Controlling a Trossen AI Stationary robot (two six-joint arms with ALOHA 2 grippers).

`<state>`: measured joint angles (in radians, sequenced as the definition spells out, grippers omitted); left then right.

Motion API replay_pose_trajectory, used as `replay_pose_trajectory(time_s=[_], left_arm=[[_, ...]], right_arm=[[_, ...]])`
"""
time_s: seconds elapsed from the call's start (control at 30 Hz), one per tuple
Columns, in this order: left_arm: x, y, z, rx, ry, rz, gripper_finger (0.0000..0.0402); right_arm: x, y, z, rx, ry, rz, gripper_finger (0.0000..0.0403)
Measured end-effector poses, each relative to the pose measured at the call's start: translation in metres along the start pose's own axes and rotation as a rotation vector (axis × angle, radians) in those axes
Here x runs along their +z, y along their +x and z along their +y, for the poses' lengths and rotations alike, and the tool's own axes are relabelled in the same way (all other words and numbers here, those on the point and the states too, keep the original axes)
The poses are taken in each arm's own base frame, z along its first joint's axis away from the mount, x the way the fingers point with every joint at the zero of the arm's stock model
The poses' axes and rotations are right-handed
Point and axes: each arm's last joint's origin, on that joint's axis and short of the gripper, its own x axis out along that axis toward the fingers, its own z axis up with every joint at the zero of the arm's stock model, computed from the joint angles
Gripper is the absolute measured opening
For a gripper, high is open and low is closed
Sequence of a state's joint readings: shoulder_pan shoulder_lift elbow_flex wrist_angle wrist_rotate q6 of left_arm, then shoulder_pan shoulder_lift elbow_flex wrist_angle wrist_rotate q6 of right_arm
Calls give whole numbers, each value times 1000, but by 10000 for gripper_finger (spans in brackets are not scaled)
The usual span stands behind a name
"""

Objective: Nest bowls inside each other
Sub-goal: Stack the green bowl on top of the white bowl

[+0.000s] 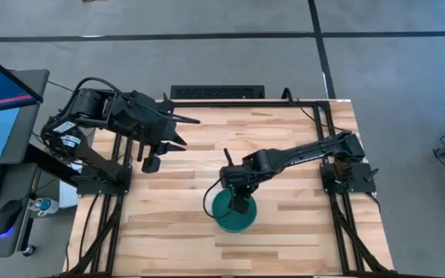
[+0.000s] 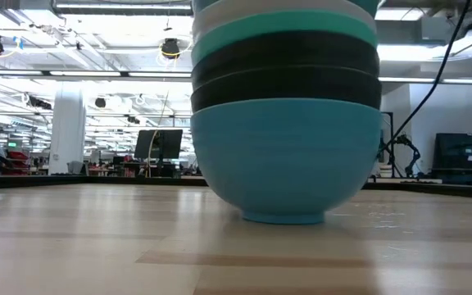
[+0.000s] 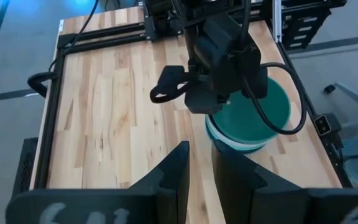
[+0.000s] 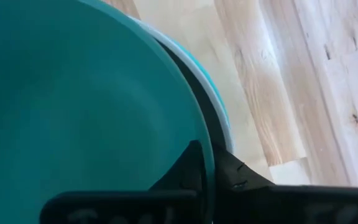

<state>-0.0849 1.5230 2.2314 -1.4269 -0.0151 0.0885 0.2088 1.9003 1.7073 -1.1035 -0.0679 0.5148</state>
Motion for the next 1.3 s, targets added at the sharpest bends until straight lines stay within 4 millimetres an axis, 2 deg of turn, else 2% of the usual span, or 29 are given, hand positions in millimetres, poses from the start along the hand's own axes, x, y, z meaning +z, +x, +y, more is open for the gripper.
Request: replay_pose_trajectory(time_s=[0.2, 0.6, 1.03, 1.3], left_arm=[[0, 0, 0, 0, 5, -1, 58], [0, 0, 0, 1, 5, -2, 59], [0, 0, 0, 3, -20, -2, 59], [-1, 0, 0, 6, -26, 6, 59]], right_arm=[[2, 0, -2, 15, -18, 3, 45], [3, 0, -4, 86, -7, 41, 70], [20, -45, 6, 157, -81, -86, 77], [9, -44, 0, 95, -78, 43, 77]])
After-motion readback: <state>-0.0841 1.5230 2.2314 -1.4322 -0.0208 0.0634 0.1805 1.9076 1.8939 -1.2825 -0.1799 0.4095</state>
